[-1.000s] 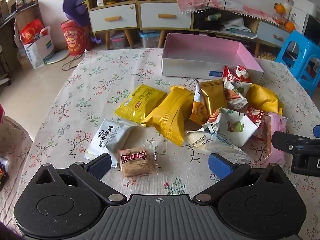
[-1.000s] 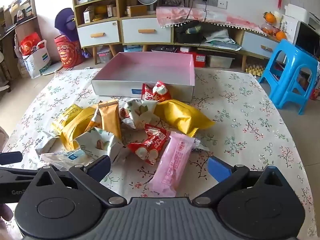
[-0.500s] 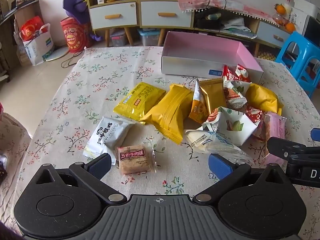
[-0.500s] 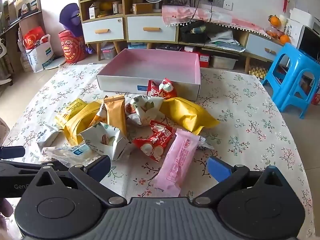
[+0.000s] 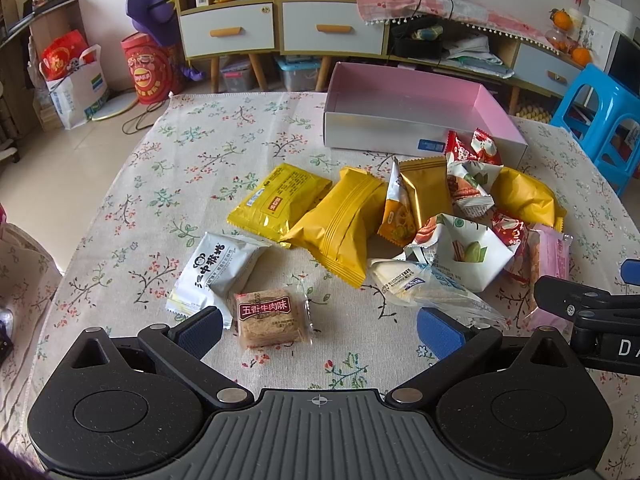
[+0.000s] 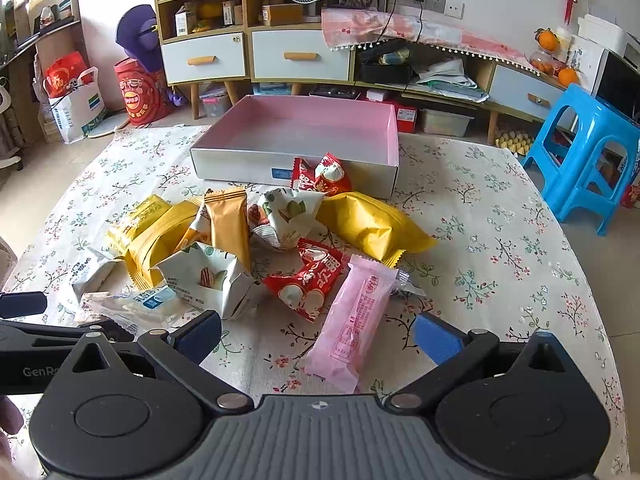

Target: Organize snacks

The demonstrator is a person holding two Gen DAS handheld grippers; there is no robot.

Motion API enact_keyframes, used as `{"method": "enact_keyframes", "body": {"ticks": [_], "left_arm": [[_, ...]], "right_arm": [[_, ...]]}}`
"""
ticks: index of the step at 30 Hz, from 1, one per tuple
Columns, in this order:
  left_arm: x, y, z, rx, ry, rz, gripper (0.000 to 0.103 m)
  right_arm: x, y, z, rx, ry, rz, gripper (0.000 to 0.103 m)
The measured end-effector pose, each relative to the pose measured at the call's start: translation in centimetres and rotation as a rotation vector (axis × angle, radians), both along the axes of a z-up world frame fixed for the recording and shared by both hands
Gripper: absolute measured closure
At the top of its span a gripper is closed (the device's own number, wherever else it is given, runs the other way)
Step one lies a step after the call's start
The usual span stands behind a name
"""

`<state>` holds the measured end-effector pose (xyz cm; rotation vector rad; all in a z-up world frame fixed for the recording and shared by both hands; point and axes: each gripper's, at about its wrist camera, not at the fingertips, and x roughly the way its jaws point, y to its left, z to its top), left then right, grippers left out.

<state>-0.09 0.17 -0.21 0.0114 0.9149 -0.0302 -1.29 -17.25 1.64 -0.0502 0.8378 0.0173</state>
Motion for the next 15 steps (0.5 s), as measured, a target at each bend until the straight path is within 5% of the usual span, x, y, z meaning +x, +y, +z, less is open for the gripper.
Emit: {"method": "enact_keyframes", "body": {"ticks": [15], "left_arm": [[-0.06,-0.08,0.16,-0.004,-0.001,0.0,0.0]], "right_arm": [[0.14,-0.24,0.04,0.01,0.008,-0.012,0.01]]}}
